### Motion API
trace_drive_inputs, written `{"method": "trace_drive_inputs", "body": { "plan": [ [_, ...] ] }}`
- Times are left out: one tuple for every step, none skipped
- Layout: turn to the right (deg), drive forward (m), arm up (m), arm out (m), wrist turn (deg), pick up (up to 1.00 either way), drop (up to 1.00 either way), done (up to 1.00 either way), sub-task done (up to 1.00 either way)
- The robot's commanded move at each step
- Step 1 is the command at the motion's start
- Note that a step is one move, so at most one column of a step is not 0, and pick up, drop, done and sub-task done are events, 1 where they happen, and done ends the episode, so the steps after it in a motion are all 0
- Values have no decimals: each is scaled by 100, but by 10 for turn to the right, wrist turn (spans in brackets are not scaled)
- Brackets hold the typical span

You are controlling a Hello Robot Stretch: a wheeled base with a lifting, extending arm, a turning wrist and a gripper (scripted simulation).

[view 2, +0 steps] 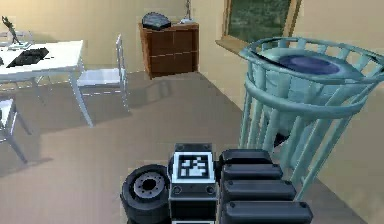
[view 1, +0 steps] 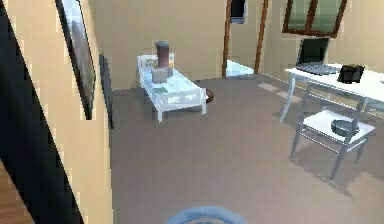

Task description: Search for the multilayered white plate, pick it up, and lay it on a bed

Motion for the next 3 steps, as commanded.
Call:
{"method": "trace_drive_inputs", "body": {
  "plan": [
    [0,30,0,0,0,0,0,0,0],
    [-180,0,0,0,0,0,0,0,0],
    [0,100,0,0,0,0,0,0,0]
  ]
}}
